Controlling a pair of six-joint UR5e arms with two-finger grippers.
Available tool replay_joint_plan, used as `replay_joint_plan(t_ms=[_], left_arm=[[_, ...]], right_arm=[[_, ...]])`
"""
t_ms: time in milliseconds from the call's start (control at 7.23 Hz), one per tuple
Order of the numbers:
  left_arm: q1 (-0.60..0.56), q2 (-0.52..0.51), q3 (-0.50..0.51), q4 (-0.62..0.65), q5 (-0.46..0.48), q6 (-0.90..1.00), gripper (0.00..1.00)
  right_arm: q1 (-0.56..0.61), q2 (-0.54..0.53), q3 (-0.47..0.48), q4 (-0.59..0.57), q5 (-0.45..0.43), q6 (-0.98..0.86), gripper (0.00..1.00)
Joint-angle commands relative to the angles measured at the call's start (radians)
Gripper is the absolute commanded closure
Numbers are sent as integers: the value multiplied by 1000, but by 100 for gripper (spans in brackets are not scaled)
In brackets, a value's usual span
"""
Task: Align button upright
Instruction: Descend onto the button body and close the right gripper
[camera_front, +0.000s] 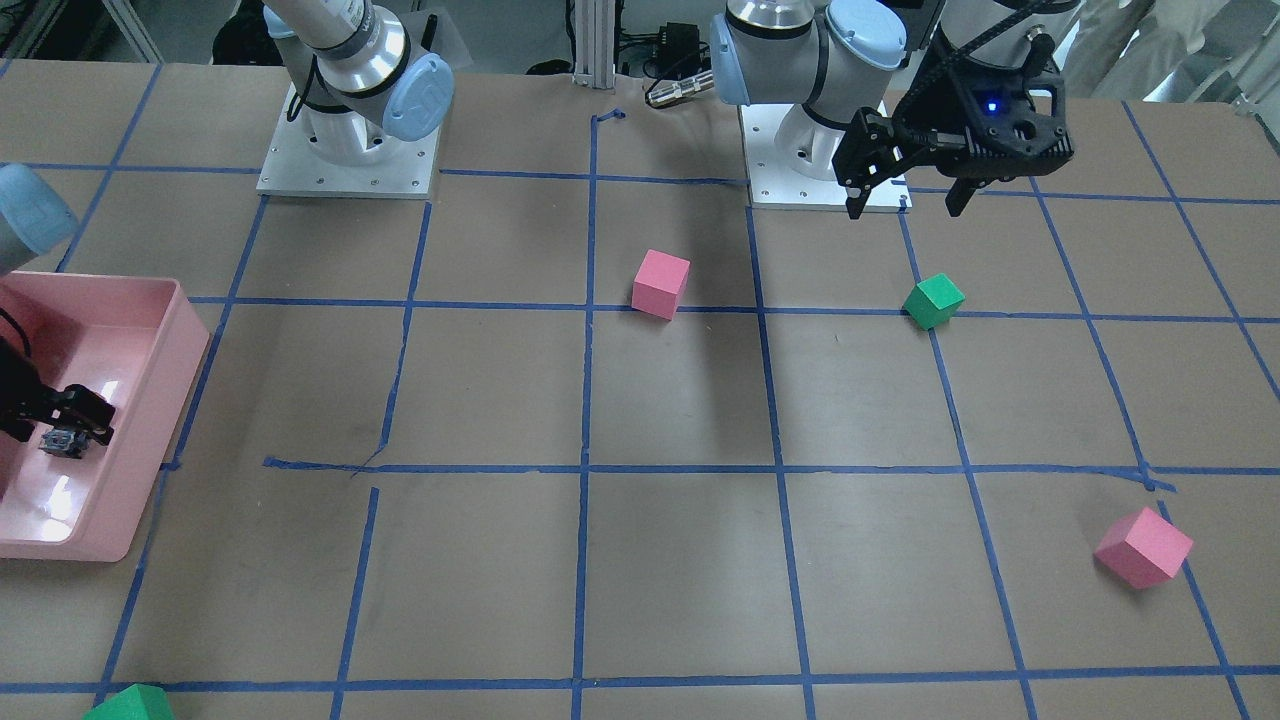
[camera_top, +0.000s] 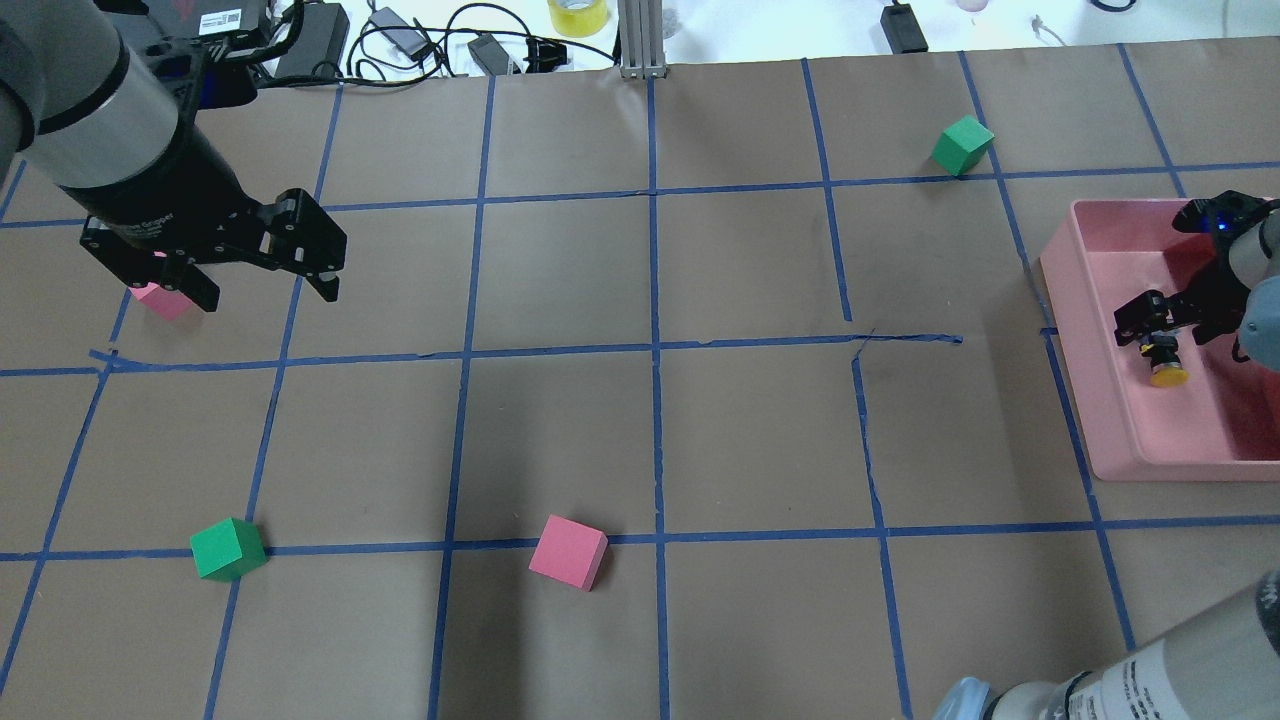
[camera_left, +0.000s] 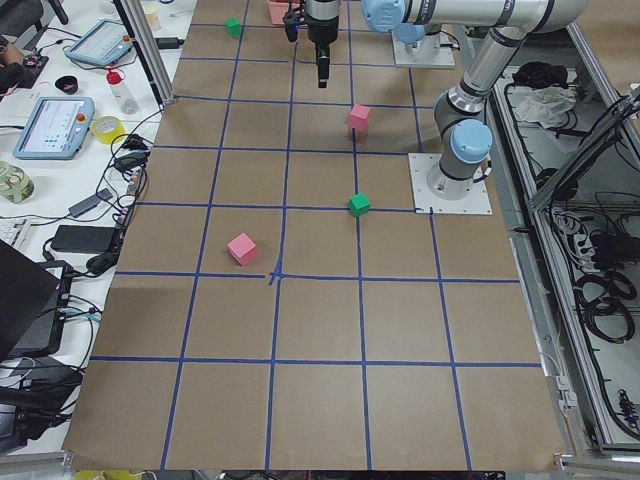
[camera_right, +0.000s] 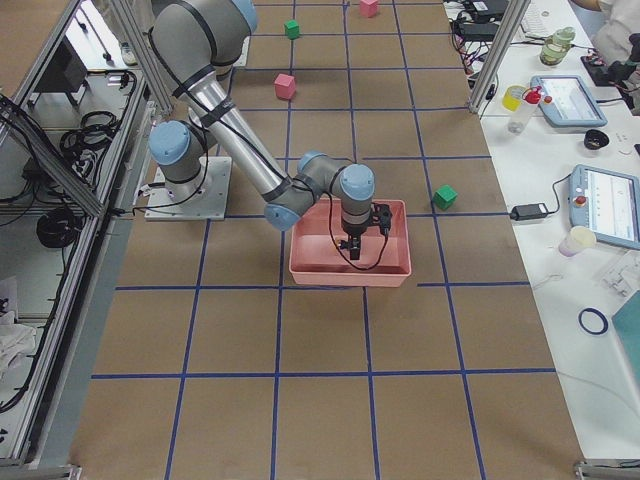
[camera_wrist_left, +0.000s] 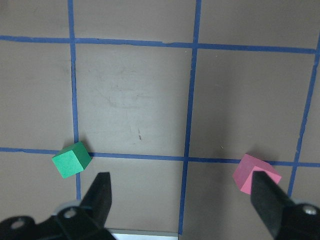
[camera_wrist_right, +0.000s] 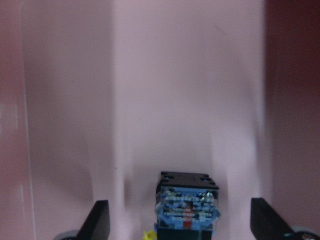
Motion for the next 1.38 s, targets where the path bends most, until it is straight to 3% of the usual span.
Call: replay_joint_plan(t_ms=[0, 138, 277, 968, 1245], left_arm=[[0, 0, 0, -3, 2, 2, 0], [0, 0, 0, -1, 2, 2, 0], [0, 0, 0, -1, 2, 2, 0], [0, 0, 0, -3, 2, 2, 0], [2, 0, 0, -1, 2, 2, 0]], right_arm=[[0, 1, 3, -2, 1, -2, 0], [0, 1, 5, -2, 1, -1, 3], [0, 3, 6, -2, 1, -2, 27], [0, -6, -6, 10, -13, -33, 93], [0, -52, -35, 33, -18, -29, 99]])
